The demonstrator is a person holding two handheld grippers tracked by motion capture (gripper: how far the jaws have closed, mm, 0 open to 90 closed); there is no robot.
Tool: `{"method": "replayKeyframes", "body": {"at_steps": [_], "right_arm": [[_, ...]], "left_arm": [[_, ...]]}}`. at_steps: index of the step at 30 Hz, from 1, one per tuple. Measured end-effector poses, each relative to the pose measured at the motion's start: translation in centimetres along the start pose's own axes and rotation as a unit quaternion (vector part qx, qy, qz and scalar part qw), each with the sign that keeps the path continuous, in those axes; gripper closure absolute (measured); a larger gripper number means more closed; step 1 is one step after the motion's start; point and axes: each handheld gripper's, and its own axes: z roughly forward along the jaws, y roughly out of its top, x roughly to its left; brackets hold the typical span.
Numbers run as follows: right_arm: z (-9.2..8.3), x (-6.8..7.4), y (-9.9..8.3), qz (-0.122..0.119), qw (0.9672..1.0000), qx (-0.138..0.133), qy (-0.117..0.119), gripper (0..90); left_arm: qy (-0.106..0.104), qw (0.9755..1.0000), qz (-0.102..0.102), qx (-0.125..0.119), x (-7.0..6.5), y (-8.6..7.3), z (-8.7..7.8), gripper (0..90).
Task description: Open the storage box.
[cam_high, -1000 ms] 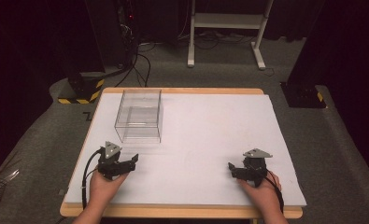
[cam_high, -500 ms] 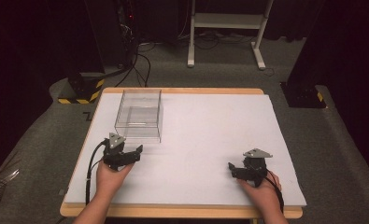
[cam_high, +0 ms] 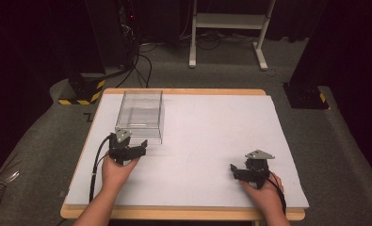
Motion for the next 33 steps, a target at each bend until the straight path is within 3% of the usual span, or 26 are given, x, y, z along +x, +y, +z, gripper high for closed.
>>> {"method": "replayKeyframes", "body": {"at_steps": [9,16,24,33], "right_arm": [[0.0,0.0,0.0,0.003,1.0000,0.000,0.001,15.7],[0.0,-0.1,0.0,0.004,1.0000,-0.001,0.002,15.7],[0.0,-0.1,0.0,0.006,1.0000,-0.001,0.003,15.7],[0.0,-0.1,0.0,0.008,1.0000,-0.003,0.005,15.7]], "left_arm": [[0.023,0.9997,0.004,-0.001,-0.2,0.8,0.8,16.1],[0.031,0.9994,-0.009,-0.010,-0.1,1.2,1.4,16.4],[0.042,0.9990,-0.011,-0.005,-0.5,1.6,2.3,16.8],[0.075,0.9968,-0.023,-0.009,-1.0,1.6,2.8,17.4]]}}
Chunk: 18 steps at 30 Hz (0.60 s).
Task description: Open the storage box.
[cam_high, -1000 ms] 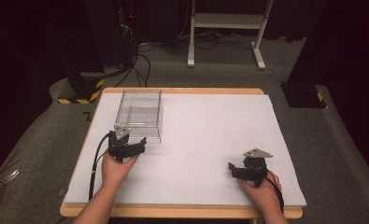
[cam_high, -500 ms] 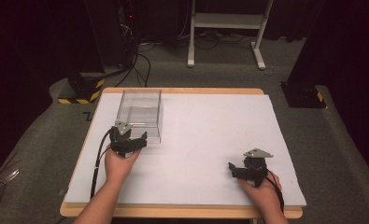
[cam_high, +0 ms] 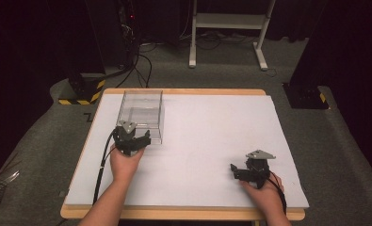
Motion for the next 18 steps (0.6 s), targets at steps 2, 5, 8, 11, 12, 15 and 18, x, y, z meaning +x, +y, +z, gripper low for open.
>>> {"method": "replayKeyframes", "body": {"at_steps": [2,5,8,11,12,15,18], "right_arm": [[0.0,0.0,0.0,0.000,1.0000,0.000,0.000,15.7],[0.0,0.0,0.0,0.000,1.0000,-0.001,0.001,15.7],[0.0,0.0,0.0,0.001,1.0000,0.000,0.000,15.7],[0.0,0.0,0.0,0.000,1.0000,0.000,0.000,15.7],[0.0,0.0,0.0,0.000,1.0000,0.000,0.000,15.7],[0.0,0.0,0.0,0.000,1.0000,0.000,0.000,15.7],[0.0,0.0,0.0,0.000,1.0000,0.000,0.000,15.7]], "left_arm": [[0.008,1.0000,-0.001,-0.002,-0.2,0.0,0.0,17.8],[0.015,0.9998,-0.008,-0.006,-0.4,-0.1,0.1,18.6],[0.019,0.9998,-0.006,-0.008,-0.6,-0.2,0.2,20.1],[0.032,0.9994,-0.001,-0.011,-0.9,-0.4,0.3,23.1],[0.032,0.9994,-0.002,-0.014,-1.0,-0.4,0.2,24.1],[0.040,0.9990,0.003,-0.019,-1.1,-0.5,0.2,28.8],[0.044,0.9986,0.009,-0.027,-1.3,-0.7,0.1,31.5]]}}
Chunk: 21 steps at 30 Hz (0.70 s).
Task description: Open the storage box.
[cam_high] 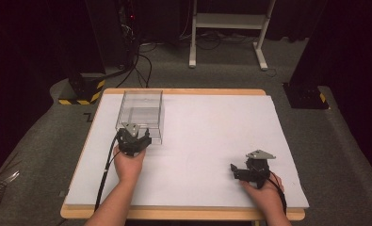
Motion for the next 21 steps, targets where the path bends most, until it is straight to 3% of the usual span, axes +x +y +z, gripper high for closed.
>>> {"method": "replayKeyframes", "body": {"at_steps": [21], "right_arm": [[-0.01,0.02,0.01,-0.001,1.0000,0.001,-0.001,15.8]], "left_arm": [[0.001,1.0000,0.000,-0.004,-0.24,-0.38,-0.59,32.2]]}}
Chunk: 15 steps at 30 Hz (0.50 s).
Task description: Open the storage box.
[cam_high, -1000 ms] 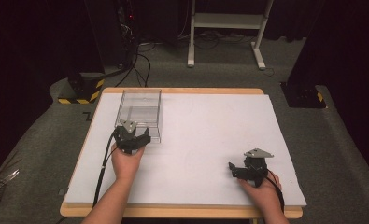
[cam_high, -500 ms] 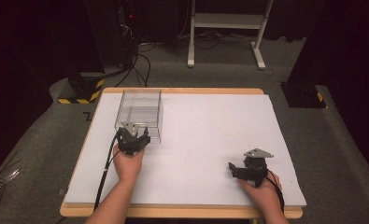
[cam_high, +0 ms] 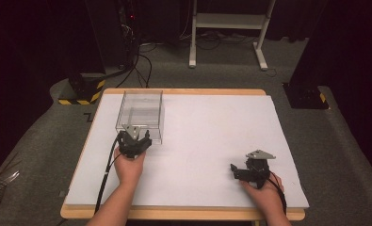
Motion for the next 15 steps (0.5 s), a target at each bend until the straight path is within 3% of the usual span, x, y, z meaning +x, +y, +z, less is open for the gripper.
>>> {"method": "replayKeyframes", "body": {"at_steps": [15], "right_arm": [[0.01,0.01,0.00,-0.001,1.0000,0.000,-0.001,15.9]], "left_arm": [[-0.005,0.9999,0.000,-0.010,0.04,-0.86,-1.05,32.2]]}}
